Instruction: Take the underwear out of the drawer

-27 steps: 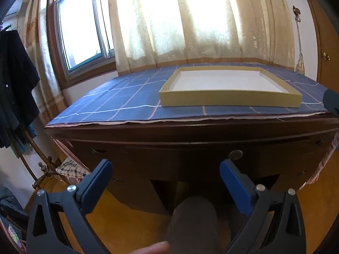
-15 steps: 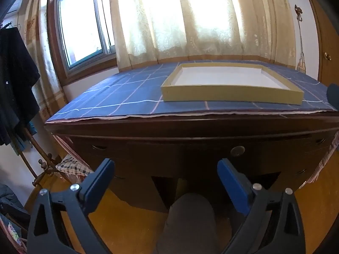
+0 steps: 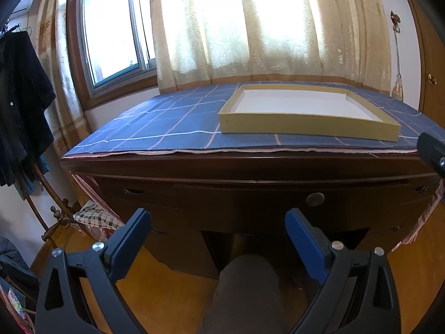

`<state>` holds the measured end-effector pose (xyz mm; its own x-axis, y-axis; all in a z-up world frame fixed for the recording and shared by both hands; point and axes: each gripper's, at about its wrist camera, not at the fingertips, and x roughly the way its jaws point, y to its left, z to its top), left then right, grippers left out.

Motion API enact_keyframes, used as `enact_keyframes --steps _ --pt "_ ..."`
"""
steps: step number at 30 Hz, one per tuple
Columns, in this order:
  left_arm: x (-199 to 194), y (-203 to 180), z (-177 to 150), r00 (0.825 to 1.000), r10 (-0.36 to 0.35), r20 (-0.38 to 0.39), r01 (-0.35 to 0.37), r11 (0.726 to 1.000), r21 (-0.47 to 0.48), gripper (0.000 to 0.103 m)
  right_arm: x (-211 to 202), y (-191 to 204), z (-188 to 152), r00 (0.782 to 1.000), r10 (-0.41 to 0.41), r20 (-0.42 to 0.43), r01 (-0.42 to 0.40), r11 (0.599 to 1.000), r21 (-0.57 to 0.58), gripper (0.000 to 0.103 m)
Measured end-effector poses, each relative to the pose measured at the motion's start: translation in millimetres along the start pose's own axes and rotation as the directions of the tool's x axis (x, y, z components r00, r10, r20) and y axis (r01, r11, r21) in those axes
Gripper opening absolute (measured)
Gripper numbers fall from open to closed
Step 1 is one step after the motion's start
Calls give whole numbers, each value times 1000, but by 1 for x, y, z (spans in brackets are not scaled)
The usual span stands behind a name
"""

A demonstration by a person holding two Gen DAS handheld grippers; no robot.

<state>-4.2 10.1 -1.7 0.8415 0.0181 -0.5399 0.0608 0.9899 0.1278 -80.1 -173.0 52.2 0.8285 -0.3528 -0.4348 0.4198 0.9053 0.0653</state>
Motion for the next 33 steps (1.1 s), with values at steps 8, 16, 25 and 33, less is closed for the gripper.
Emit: enact_keyframes --steps 8,16,25,33 --pt "-1 -1 -2 1000 -4 -1 4 1000 -2 99 9 6 -6 998 -9 -56 7 999 -32 103" --pt "-2 0 -3 1000 3 7 -3 1000 -7 99 12 11 -7 997 -9 -74 6 999 -53 103" --pt "-3 2 -3 1000 2 13 -2 1000 -2 99 16 13 -8 995 1 -95 -6 999 -53 103" --pt "-3 2 -2 1000 2 11 -2 1000 -4 99 19 15 -9 993 8 -114 -15 998 -58 103"
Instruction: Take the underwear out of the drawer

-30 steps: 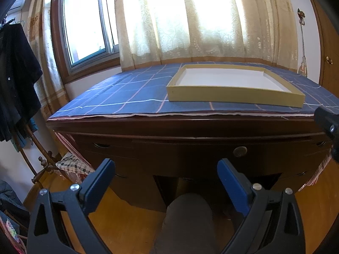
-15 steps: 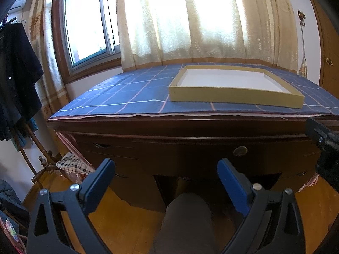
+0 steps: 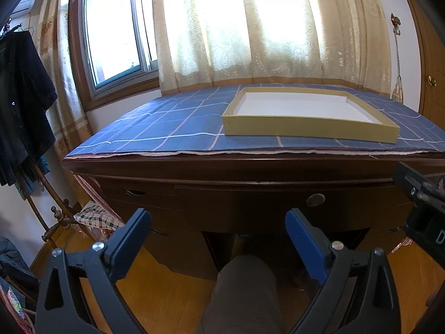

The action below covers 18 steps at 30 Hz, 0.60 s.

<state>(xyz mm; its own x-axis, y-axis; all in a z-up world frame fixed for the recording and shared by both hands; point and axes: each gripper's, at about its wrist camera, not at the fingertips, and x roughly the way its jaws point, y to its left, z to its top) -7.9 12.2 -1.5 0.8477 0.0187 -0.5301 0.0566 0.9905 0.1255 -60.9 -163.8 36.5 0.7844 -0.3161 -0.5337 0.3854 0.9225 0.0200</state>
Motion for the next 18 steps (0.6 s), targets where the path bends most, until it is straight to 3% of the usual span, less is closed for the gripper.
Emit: enact_keyframes --steps 18 --pt "-1 6 0 1000 3 11 -3 1000 -12 99 3 -1 -2 999 20 -25 -20 1000 15 103"
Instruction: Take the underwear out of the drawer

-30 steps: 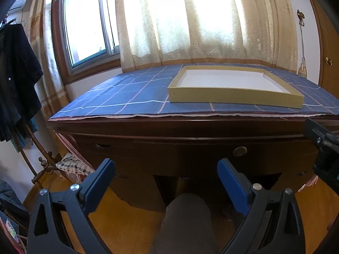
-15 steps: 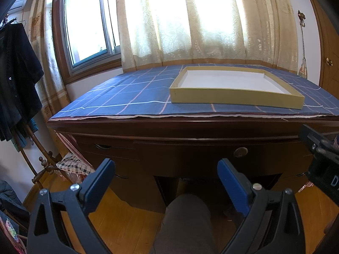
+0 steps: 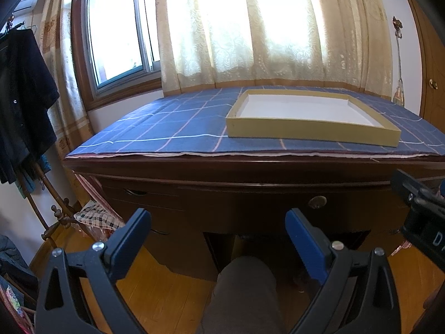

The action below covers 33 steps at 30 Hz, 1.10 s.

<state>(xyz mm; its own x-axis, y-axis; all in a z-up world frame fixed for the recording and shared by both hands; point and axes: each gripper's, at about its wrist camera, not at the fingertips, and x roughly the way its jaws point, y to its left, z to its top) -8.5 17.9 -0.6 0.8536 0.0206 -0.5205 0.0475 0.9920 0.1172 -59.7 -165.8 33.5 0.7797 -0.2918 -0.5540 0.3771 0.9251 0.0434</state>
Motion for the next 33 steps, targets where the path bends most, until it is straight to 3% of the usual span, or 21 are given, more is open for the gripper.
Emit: enact_keyframes --steps 25,33 --pt "3 8 0 1000 13 14 -13 1000 -10 99 -2 -1 -1 1000 5 23 -5 1000 -5 103" --pt "15 18 1 999 36 0 -36 999 -42 99 7 -26 2 999 -23 27 21 997 77 103"
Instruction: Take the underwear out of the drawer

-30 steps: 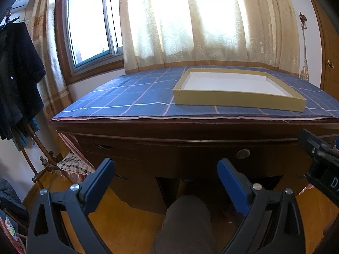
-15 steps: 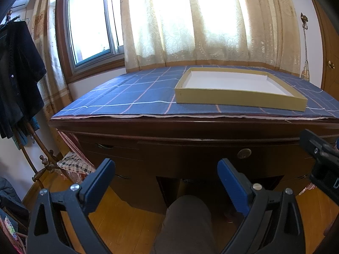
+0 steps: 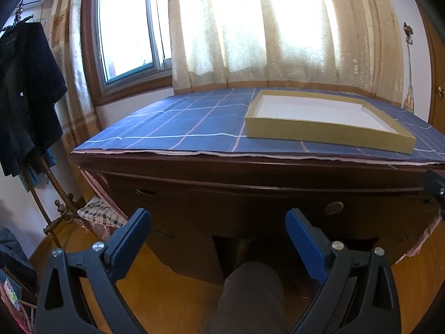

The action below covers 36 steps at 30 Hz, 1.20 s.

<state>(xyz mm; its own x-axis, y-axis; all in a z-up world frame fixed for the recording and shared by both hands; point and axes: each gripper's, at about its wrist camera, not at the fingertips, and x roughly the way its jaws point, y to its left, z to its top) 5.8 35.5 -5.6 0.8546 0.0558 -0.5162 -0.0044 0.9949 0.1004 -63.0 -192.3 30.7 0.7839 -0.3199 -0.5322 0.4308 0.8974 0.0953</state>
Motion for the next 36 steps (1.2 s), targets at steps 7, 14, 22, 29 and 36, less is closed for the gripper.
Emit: enact_keyframes --steps 7,14,22,29,36 --pt "2 3 0 998 29 56 -28 1000 -5 99 -7 -15 5 993 -9 120 4 999 46 102" --pt "11 18 3 983 63 172 -56 997 -45 99 1 -30 9 955 -78 287 68 997 43 102" --pt "47 42 3 959 127 253 -97 987 -127 99 19 -53 -3 822 -145 551 103 989 107 102" --pt "73 48 -3 940 202 274 -172 977 -128 99 50 -61 0 832 -204 516 168 979 116 102" --pt "84 43 -17 942 172 288 -153 985 -85 99 61 -61 -17 849 -129 512 123 991 45 102"
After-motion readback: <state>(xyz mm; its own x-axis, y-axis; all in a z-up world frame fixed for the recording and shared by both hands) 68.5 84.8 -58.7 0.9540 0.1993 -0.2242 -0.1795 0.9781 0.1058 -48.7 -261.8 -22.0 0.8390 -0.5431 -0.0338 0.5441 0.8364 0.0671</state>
